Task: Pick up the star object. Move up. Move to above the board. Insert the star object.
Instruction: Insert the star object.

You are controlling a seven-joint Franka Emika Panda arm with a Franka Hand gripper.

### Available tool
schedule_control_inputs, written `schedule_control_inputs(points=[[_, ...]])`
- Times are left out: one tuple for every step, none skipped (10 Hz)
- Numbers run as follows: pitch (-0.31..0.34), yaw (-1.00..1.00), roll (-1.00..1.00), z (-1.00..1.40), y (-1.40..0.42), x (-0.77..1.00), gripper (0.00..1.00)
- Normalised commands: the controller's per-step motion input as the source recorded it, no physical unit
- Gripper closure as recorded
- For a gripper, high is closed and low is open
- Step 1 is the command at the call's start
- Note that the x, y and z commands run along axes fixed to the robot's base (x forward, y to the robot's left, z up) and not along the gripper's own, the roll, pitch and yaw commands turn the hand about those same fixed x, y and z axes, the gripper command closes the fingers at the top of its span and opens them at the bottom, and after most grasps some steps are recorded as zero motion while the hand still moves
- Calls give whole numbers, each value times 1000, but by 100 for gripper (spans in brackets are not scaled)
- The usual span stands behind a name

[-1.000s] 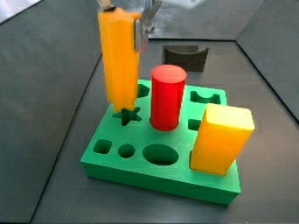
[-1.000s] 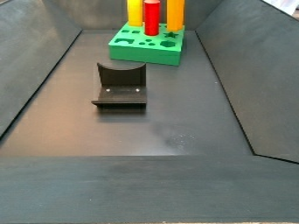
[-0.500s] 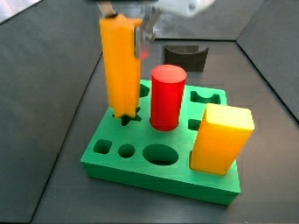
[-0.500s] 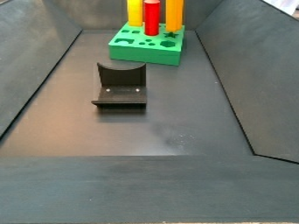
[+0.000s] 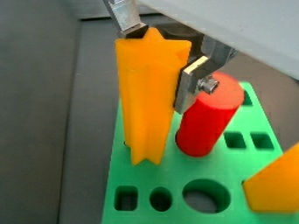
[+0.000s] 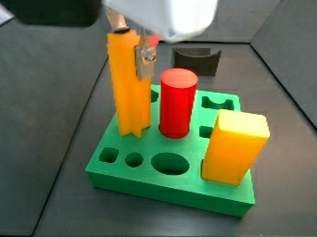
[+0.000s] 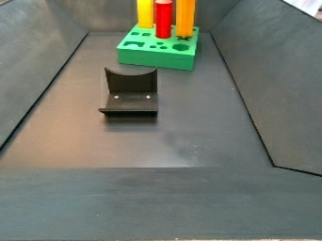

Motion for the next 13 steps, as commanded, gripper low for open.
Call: schedule_control_inputs(points=[[0,-897,73,-371,100,86,100],[31,-403,47,0,40,146,100],[0,0,0,-31,0,0,100],[0,-746,30,-140,66,297,100],[0,-860,39,-160,134,197,100],[0,-874,19,-120,129,206,100],[0,-669,0,0,40,297,100],[0,-120,0,0,0,40,100],[-3,-1000,0,-137,14,49,100],[-6,-1000,0,-137,3,37,100],[0,-891,0,0,17,143,100],[0,0,0,-63,0,-9,100],[0,-849,0,-209,0,209,100]])
